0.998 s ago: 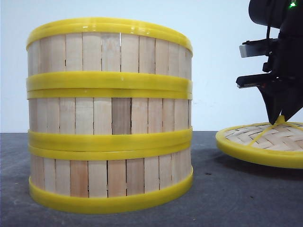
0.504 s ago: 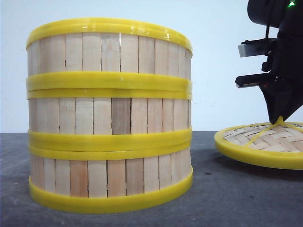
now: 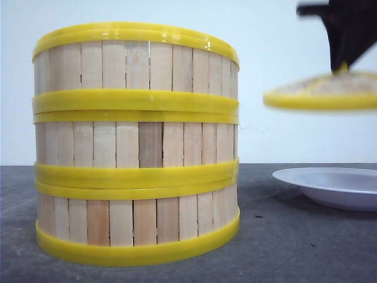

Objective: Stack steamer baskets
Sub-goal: 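Lift the lid with the right gripper and lower it onto the stack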

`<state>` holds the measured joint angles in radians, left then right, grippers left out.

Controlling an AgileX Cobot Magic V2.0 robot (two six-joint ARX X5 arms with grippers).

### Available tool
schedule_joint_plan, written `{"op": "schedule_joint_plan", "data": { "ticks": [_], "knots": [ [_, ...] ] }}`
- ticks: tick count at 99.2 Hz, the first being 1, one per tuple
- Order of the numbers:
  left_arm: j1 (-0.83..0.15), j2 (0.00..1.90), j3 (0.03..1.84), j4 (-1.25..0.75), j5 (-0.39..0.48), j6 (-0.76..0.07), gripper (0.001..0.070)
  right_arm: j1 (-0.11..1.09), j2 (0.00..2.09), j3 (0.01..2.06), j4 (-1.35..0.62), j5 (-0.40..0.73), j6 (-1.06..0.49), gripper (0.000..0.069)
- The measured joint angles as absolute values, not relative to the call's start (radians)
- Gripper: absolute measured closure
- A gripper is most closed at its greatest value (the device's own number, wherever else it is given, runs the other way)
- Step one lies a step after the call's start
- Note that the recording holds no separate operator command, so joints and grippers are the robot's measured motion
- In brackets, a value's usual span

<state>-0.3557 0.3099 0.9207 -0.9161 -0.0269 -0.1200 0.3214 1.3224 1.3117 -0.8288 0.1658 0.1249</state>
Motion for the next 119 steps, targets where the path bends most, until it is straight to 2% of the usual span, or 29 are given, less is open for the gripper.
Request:
{"op": "schedule_joint_plan", "data": {
  "ticks": [17, 37, 80, 97, 119],
  "knots": [
    [-0.356, 0.31, 0.921, -0.916, -0.027, -0.12, 0.0352, 0.385, 1.323, 1.51, -0.908, 0.068, 0.111, 0.0634],
    [-0.356, 0.31, 0.921, -0.916, -0.027, -0.12, 0.0352, 0.525, 1.331, 1.66, -0.937, -0.031, 0.112, 0.0634],
    [-0.356, 0.31, 0.921, -0.916, -0.027, -0.12, 0.0352, 0.829, 1.526, 1.77, -0.996, -0.028, 0.1, 0.0634],
    [-0.356, 0.31, 0.921, -0.92, -0.027, -0.12, 0.0352, 0.877, 1.579, 1.77, -0.997, -0.03, 0.084, 0.0635],
    [-0.356, 0.31, 0.921, -0.939, -0.027, -0.12, 0.0352, 0.877, 1.604, 1.77, -0.98, -0.027, 0.082, 0.0635]
  ]
}}
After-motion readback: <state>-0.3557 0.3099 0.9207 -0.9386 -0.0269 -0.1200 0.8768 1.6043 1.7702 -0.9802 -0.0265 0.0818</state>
